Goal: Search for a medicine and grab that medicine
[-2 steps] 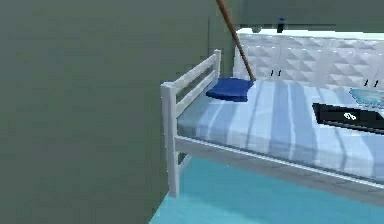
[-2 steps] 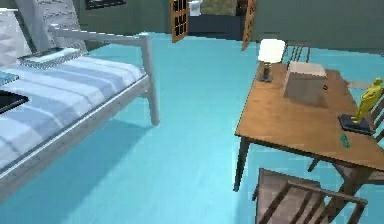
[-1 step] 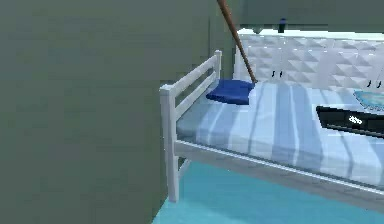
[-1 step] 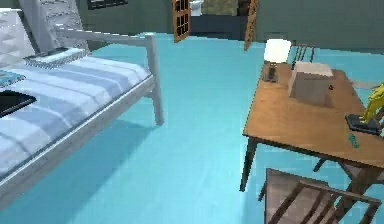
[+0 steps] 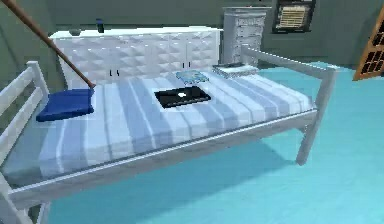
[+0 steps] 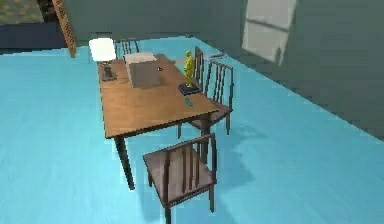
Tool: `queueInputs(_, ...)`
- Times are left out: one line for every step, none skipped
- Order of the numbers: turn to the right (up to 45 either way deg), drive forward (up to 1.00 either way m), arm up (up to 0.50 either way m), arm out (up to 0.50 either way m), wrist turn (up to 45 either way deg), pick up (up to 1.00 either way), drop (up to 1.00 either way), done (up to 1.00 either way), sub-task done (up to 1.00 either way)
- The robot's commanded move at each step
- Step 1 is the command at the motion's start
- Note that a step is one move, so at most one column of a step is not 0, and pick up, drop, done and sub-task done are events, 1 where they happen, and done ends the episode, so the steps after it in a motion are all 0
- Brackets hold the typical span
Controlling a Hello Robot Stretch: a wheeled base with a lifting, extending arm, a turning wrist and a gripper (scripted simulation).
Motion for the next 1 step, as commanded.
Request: queueInputs(42.0, 0.00, 0.00, 0.00, 0.0, 0.00, 0.00, 0.00, 0.00)
